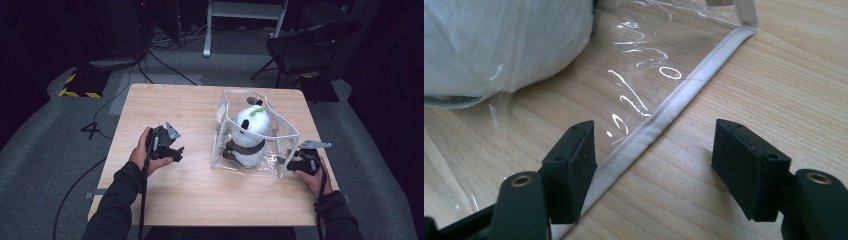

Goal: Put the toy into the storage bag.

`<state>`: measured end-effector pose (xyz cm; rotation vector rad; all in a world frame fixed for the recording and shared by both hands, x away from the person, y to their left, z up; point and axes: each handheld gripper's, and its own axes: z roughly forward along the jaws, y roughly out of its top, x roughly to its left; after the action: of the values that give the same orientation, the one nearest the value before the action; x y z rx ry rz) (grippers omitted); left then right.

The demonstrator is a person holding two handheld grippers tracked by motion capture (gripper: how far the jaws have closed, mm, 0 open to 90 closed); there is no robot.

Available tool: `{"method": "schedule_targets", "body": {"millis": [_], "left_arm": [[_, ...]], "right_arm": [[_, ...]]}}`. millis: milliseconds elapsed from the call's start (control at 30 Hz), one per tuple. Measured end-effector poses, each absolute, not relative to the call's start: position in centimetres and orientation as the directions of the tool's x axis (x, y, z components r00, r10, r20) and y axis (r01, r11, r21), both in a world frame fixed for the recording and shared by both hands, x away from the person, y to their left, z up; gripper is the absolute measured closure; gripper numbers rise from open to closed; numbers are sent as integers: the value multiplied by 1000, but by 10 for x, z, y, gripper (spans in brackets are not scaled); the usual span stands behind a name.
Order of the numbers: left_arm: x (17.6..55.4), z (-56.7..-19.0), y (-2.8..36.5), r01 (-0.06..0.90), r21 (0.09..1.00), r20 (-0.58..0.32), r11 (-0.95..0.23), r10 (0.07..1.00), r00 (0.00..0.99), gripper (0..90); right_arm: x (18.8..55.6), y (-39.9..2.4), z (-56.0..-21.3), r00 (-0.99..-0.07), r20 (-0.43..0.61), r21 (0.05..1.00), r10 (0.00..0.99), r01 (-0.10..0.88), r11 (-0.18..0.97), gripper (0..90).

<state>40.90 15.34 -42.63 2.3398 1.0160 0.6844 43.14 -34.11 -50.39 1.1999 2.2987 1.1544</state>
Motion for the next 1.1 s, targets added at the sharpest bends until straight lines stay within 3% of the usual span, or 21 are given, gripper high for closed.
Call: {"method": "schedule_targets", "body": {"millis": [1100], "left_arm": [[382, -466, 180, 589, 571, 176, -571, 786, 592, 161]], "right_arm": [[431, -341, -504, -604, 94, 771, 791, 548, 326, 341]]}}
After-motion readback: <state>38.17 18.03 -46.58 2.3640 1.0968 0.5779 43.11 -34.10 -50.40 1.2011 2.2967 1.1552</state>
